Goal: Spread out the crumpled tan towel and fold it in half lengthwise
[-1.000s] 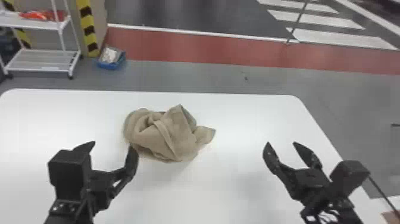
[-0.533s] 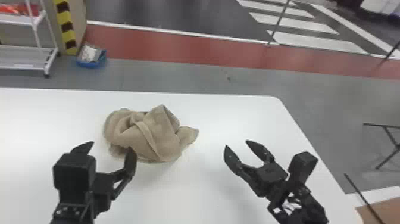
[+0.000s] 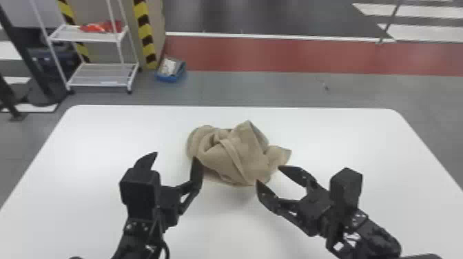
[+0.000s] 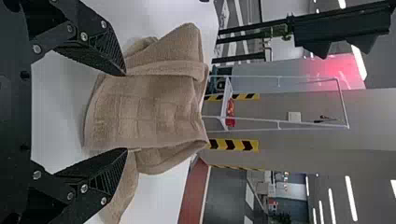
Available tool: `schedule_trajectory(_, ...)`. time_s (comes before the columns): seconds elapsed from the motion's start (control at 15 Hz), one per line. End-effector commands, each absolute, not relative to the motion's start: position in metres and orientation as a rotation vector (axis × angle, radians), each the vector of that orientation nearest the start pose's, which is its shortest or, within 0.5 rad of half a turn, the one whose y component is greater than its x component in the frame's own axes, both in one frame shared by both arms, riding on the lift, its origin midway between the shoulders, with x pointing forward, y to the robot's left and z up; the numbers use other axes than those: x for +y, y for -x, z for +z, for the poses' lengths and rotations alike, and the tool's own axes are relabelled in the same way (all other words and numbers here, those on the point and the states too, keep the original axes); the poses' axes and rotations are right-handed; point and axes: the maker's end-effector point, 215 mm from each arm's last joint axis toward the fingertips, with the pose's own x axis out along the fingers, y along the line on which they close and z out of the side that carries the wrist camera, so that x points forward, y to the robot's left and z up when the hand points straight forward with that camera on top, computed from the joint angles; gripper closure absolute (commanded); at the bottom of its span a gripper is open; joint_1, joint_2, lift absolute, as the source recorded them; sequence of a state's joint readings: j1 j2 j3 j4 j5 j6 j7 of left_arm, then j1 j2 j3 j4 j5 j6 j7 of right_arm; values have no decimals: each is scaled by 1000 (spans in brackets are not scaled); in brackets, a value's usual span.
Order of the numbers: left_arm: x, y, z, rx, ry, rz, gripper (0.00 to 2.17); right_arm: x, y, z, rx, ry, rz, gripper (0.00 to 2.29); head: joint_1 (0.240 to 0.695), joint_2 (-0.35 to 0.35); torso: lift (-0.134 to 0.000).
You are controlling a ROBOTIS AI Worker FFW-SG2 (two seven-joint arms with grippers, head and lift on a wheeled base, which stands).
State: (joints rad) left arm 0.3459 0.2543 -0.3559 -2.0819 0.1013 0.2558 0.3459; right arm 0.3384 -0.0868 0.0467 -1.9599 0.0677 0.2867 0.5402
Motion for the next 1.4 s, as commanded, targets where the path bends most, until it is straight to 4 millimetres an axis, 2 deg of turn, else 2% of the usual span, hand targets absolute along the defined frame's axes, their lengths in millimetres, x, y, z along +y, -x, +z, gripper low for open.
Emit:
schedule_trajectory(0.0, 146, -464, -341, 106, -51, -63, 208, -91, -463, -411, 279, 103, 629, 390, 695, 17, -124)
schedule_trajectory(0.13, 160, -466, -337, 96, -45, -40, 208, -77, -475, -420, 299, 115, 660, 410, 695, 46, -124)
schedule_trajectory(0.2, 163, -466, -337, 94, -41, -38, 208, -71, -480, -423, 306, 127, 676, 515, 695, 61, -124)
schedule_trajectory(0.27, 173, -465, -338, 94, -45, -20, 208, -65, -480, -426, 323, 126, 714, 711, 695, 89, -124)
schedule_trajectory(0.33, 174, -464, -334, 81, -36, -19, 208, -61, -476, -430, 344, 117, 741, 954, 695, 103, -124)
schedule_trajectory(0.47, 183, -464, -330, 70, -34, -4, 208, -52, -466, -418, 327, 87, 812, 1649, 695, 128, -124)
schedule_trajectory(0.53, 185, -464, -329, 67, -31, -1, 208, -52, -463, -408, 308, 84, 820, 1878, 695, 139, -124)
schedule_trajectory(0.67, 185, -465, -327, 62, -28, -2, 208, -52, -460, -362, 222, 102, 820, 2013, 695, 158, -124)
schedule_trajectory(0.87, 188, -464, -320, 38, -21, 4, 208, -59, -461, -309, 137, 96, 814, 2017, 695, 162, -124)
schedule_trajectory(1.0, 199, -463, -319, 32, -26, 19, 208, -59, -462, -278, 90, 78, 814, 2017, 695, 158, -124)
schedule_trajectory(1.2, 206, -462, -314, 15, -19, 37, 208, -59, -462, -210, -26, 45, 811, 2017, 695, 167, -124)
schedule_trajectory(1.33, 214, -460, -311, 0, -17, 53, 205, -79, -467, -174, -97, -6, 780, 2017, 695, 173, -124)
